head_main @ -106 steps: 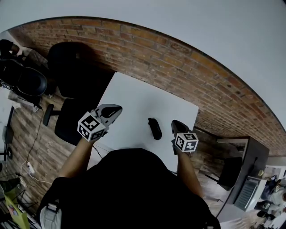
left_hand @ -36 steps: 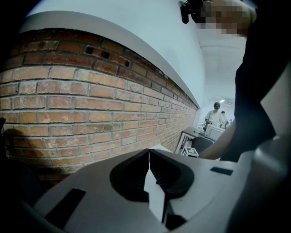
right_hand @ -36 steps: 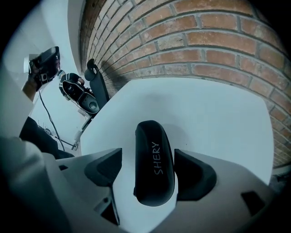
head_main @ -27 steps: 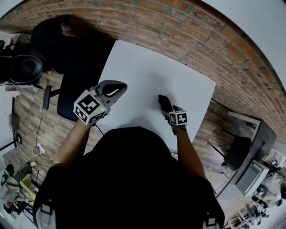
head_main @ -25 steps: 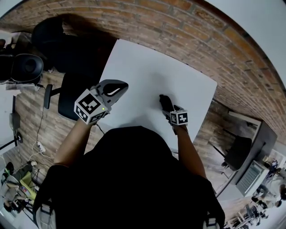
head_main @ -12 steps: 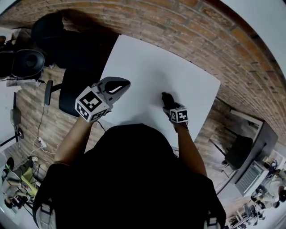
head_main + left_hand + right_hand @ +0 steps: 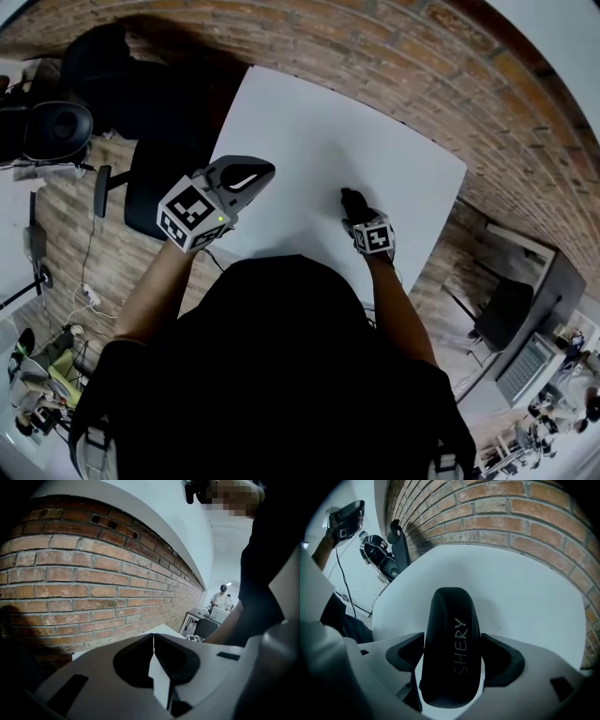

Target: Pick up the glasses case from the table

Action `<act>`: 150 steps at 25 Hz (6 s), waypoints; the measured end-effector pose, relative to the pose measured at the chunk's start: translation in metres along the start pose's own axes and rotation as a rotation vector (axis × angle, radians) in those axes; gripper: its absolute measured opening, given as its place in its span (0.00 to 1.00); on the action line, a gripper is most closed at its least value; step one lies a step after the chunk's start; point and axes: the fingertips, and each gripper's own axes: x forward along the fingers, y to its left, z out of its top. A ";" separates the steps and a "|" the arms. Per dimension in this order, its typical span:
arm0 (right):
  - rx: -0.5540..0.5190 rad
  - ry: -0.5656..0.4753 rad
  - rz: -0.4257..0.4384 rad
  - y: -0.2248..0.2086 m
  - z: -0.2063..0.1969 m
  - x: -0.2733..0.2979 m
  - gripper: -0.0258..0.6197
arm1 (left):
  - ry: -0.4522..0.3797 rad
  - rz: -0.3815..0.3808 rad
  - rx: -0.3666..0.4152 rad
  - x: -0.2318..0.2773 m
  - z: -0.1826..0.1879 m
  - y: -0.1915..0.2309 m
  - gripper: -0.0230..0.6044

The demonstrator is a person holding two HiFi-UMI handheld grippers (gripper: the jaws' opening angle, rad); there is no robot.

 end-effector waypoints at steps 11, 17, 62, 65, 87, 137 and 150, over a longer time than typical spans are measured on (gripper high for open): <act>-0.033 0.029 -0.059 0.000 -0.007 0.003 0.59 | 0.007 -0.018 0.000 0.006 -0.001 -0.002 0.06; -0.004 0.035 -0.120 -0.006 -0.007 0.004 0.59 | 0.014 -0.018 0.000 0.007 -0.002 -0.004 0.06; 0.046 -0.023 -0.104 0.003 0.007 -0.014 0.56 | -0.011 -0.009 0.048 -0.003 0.015 -0.027 0.06; 0.025 -0.062 -0.112 0.002 0.017 -0.020 0.56 | -0.019 -0.005 0.058 -0.006 0.017 -0.032 0.06; 0.014 -0.267 -0.085 0.014 0.063 -0.098 0.56 | -0.053 0.031 0.098 -0.031 0.028 -0.079 0.06; -0.017 -0.658 0.027 0.063 0.055 -0.298 0.56 | -0.102 0.068 0.126 -0.048 0.020 -0.191 0.06; -0.043 -0.709 0.055 0.074 0.030 -0.330 0.56 | -0.109 0.078 0.123 -0.049 0.009 -0.234 0.06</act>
